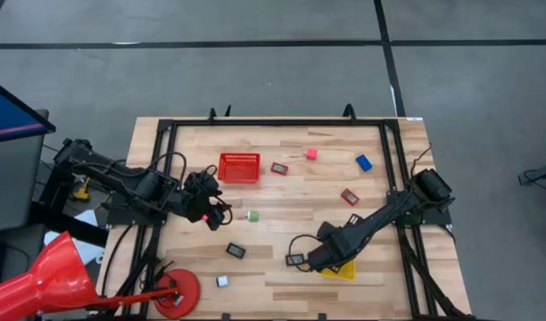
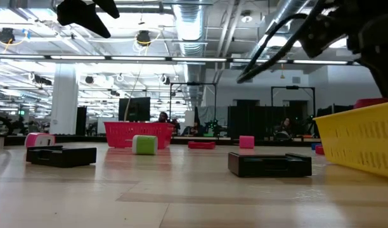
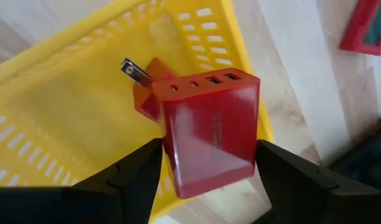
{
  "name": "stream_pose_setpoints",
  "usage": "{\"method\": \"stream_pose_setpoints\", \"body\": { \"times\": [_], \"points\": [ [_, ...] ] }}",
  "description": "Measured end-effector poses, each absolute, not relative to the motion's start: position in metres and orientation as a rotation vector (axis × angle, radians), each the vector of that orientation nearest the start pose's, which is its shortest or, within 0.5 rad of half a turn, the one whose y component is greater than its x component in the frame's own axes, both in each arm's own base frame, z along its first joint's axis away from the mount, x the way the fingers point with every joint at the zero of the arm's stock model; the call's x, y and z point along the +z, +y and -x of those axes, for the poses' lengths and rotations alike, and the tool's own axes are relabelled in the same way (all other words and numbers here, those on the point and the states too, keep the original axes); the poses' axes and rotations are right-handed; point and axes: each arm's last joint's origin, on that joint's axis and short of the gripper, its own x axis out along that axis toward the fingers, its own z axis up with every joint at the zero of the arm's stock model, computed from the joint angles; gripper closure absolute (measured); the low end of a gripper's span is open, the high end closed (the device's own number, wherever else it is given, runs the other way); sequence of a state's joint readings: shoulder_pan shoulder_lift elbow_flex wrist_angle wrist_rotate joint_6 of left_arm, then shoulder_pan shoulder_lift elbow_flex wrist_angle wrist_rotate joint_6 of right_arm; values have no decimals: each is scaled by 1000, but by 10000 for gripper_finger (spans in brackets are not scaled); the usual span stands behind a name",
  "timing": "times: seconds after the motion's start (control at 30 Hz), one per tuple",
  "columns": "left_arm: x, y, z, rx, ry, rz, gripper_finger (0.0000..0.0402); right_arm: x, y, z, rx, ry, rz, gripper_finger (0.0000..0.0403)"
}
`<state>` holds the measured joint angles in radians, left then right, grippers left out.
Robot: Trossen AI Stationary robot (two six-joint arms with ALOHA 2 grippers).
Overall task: Pick & Place Office items
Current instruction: Put the top right pink charger adapter into the yellow basket
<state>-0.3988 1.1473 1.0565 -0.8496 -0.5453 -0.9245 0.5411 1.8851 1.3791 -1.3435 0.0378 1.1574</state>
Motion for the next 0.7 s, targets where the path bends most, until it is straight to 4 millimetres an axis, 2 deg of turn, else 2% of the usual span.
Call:
{"method": "stream_pose_setpoints", "body": {
  "times": [0.37,0.5,0.7],
  "points": [
    [307,-70,-205,492,685,444,137,220,169,-290,-631,1515,-293,152],
    [307,-71,-204,489,686,443,137,236,175,-298,-599,1415,-294,152],
    [308,-71,-205,485,678,449,137,256,183,-329,-410,1197,-421,152]
  ]
}}
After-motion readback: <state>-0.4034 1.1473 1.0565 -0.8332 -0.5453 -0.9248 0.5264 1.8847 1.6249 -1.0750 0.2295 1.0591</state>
